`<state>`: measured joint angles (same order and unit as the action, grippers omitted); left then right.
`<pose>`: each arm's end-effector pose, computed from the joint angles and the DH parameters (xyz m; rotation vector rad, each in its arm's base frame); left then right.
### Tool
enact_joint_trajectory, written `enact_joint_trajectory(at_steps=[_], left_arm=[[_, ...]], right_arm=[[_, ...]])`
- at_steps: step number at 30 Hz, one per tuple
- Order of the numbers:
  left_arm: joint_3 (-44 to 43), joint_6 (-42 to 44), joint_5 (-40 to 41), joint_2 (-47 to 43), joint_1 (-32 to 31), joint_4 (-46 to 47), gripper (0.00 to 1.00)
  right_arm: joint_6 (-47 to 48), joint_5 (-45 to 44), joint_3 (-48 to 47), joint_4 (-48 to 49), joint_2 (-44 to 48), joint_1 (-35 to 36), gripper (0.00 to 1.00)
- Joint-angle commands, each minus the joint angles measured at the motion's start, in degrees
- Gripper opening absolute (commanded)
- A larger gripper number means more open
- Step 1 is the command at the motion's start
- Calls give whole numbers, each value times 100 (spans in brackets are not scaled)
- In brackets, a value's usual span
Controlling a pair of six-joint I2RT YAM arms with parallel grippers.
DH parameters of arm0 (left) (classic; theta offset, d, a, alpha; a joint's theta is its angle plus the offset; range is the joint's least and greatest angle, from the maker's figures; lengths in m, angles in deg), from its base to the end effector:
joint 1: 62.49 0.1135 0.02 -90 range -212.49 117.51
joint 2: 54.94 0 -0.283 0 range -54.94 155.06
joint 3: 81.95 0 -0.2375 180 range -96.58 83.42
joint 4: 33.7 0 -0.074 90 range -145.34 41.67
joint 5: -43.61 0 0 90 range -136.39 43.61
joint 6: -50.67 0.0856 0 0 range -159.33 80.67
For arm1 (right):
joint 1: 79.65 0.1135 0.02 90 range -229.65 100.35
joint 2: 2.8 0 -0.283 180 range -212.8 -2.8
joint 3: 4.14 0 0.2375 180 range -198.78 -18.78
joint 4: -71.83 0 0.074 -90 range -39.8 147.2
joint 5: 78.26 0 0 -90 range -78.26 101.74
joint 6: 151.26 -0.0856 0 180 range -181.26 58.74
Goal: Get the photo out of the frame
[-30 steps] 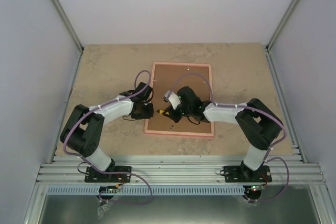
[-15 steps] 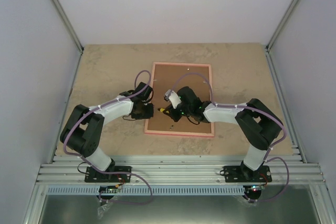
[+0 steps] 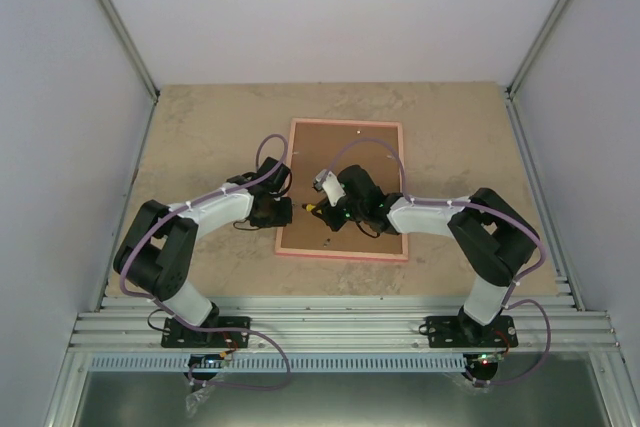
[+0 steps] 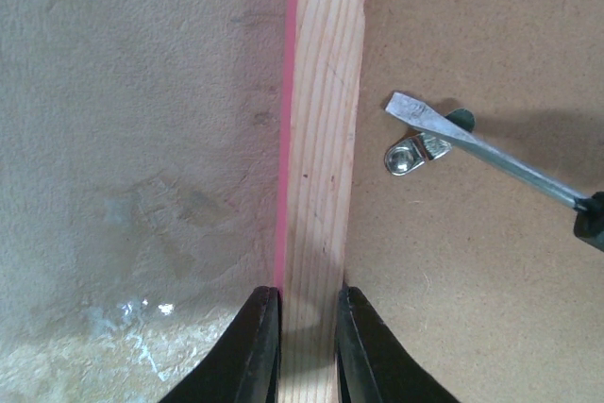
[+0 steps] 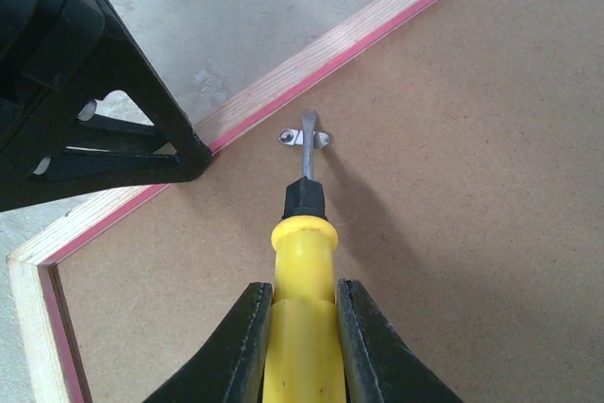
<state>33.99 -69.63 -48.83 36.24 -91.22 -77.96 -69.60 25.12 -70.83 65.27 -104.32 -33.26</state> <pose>0.2509 -0.1417 0.1370 -0.0293 2.8658 -0.2846 0.2543 0.2957 0.1512 -0.8972 2.2143 0.7438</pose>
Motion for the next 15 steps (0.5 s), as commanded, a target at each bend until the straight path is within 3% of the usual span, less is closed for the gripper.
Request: enact_joint_trajectory(at_steps=[1,15], left_arm=[[93,-223,81,-74,2,-43,10],[77,-245,147,-56,-1,-70,10]], right_arm=[[113,-101,-47,-410,132,10,1],[183,67,-177,-755,215,5,0]])
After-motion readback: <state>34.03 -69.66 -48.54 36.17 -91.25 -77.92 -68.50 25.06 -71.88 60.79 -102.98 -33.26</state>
